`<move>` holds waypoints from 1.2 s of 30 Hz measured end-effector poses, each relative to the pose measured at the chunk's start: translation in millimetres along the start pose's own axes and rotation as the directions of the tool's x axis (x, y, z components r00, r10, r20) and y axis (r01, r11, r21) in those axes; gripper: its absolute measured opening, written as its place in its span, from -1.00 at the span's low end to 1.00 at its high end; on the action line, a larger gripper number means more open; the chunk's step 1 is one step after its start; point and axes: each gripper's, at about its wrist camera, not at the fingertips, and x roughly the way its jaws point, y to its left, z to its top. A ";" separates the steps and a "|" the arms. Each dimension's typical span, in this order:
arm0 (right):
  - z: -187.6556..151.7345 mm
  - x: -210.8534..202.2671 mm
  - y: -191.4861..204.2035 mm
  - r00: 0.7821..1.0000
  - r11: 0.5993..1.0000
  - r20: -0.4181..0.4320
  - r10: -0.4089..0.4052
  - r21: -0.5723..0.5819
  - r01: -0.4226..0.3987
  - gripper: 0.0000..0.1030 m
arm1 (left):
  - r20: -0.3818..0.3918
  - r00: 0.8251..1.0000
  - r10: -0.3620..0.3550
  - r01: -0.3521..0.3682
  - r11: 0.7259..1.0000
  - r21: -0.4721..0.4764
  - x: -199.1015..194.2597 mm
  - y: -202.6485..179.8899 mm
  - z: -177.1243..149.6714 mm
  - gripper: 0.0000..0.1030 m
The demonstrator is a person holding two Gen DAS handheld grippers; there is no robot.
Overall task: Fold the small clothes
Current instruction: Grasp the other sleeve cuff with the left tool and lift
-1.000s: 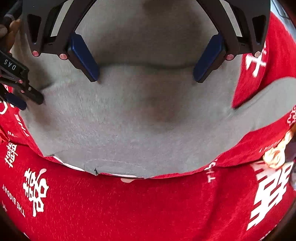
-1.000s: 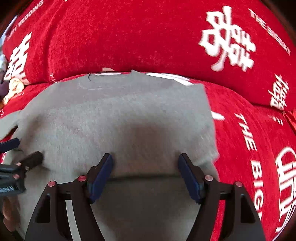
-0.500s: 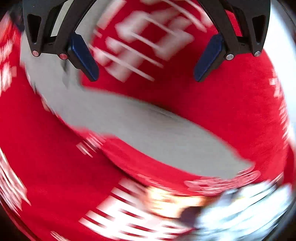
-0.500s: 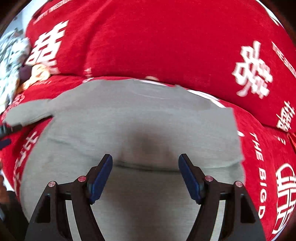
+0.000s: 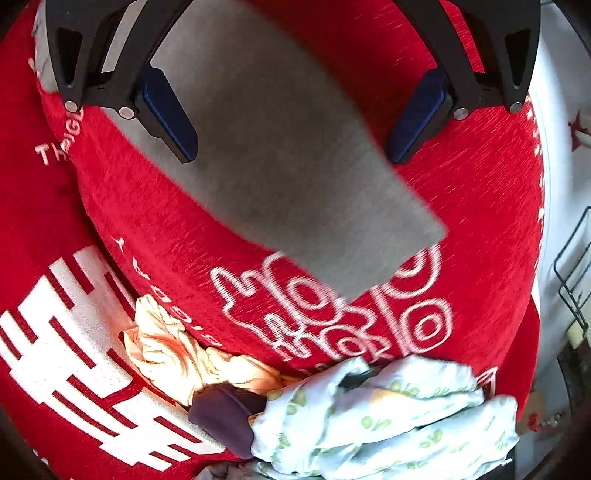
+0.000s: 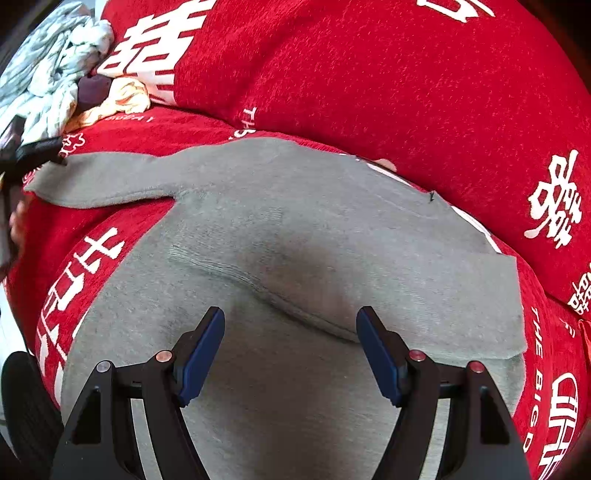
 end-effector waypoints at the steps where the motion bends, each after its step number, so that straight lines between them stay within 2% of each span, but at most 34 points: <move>1: 1.1 1.4 0.8 1.000 1.000 -0.005 0.000 0.000 0.000 0.49 | 0.005 1.000 -0.006 0.006 1.000 0.005 2.0 -3.4 1.8 0.99; 3: 2.4 3.8 2.8 1.000 1.000 -0.016 -0.002 0.002 0.002 0.49 | 0.026 0.999 -0.028 0.027 1.000 0.008 2.0 -10.7 0.7 0.99; 5: 4.5 5.7 5.4 1.000 1.000 -0.027 -0.004 -0.006 0.004 0.49 | 0.063 0.998 -0.029 0.029 1.000 -0.001 -1.0 -10.1 -1.3 0.72; 7: 8.0 5.7 7.9 1.000 1.000 -0.025 -0.014 -0.020 0.014 0.49 | 0.101 0.995 -0.021 0.022 1.000 -0.007 -6.9 -4.5 -2.2 -0.20; 8: 11.1 5.6 9.3 1.000 1.000 -0.023 -0.014 -0.022 0.013 0.49 | 0.098 0.994 -0.054 0.056 0.998 -0.024 -7.5 3.2 -1.5 -0.44; 9: 14.1 5.4 10.1 1.000 1.000 -0.020 -0.010 -0.021 0.010 0.49 | 0.089 0.993 -0.080 0.084 0.996 -0.040 -8.1 9.4 -2.2 -0.75; 10: 17.9 5.6 10.6 1.000 1.000 -0.015 -0.006 -0.020 0.006 0.49 | 0.069 0.986 -0.150 0.156 0.984 -0.082 -6.1 22.0 -0.9 -0.75; 13: 33.7 9.2 18.9 1.000 0.999 -0.002 -0.008 -0.037 0.008 0.49 | 0.045 0.963 -0.267 0.271 0.951 -0.147 -3.2 44.1 3.1 -0.78; 16: 49.1 13.0 30.0 1.000 0.998 0.007 0.008 -0.062 -0.007 0.49 | 0.041 0.946 -0.322 0.324 0.933 -0.158 -8.0 53.4 1.6 -0.78; 19: 73.0 19.4 45.1 0.998 0.996 0.036 0.046 -0.077 -0.044 0.49 | 0.069 0.926 -0.370 0.376 0.918 -0.128 -24.1 55.2 0.0 -0.78; 22: 101.5 39.3 61.7 0.996 0.994 0.022 0.082 -0.075 -0.080 0.49 | 0.096 0.919 -0.381 0.389 0.918 -0.077 -40.4 49.3 2.1 -0.79; 25: 119.6 62.7 79.4 0.997 0.993 -0.002 0.071 -0.090 -0.071 0.49 | 0.127 0.914 -0.385 0.391 0.920 -0.021 -57.3 43.6 4.8 -0.79; 28: 125.8 103.8 102.4 0.995 0.993 -0.098 0.008 -0.115 -0.019 0.49 | 0.133 0.912 -0.388 0.387 0.921 0.030 -69.2 35.3 4.5 -0.79; 29: 125.3 110.9 107.2 0.993 0.993 -0.120 0.013 -0.119 -0.027 0.49 | 0.133 0.912 -0.388 0.386 0.921 0.047 -72.5 31.3 4.0 -0.79; 30: 126.6 108.5 109.2 0.996 0.993 -0.092 0.019 -0.110 -0.029 0.49 | 0.131 0.912 -0.388 0.383 0.922 0.061 -74.7 27.8 3.5 -0.79; 32: 128.3 101.0 108.9 0.992 0.991 -0.105 0.076 -0.099 -0.087 0.49 | 0.125 0.913 -0.388 0.379 0.921 0.093 -79.8 18.6 1.0 -0.79; 33: 127.5 94.0 104.5 0.992 0.992 -0.085 0.091 -0.084 -0.098 0.49 | 0.118 0.912 -0.393 0.381 0.918 0.111 -82.5 12.3 -0.8 -0.79; 36: 122.7 77.2 81.5 0.998 0.997 -0.038 0.043 -0.062 -0.045 0.49 | 0.105 0.915 -0.389 0.371 0.915 0.160 -89.1 -7.1 -8.0 -0.79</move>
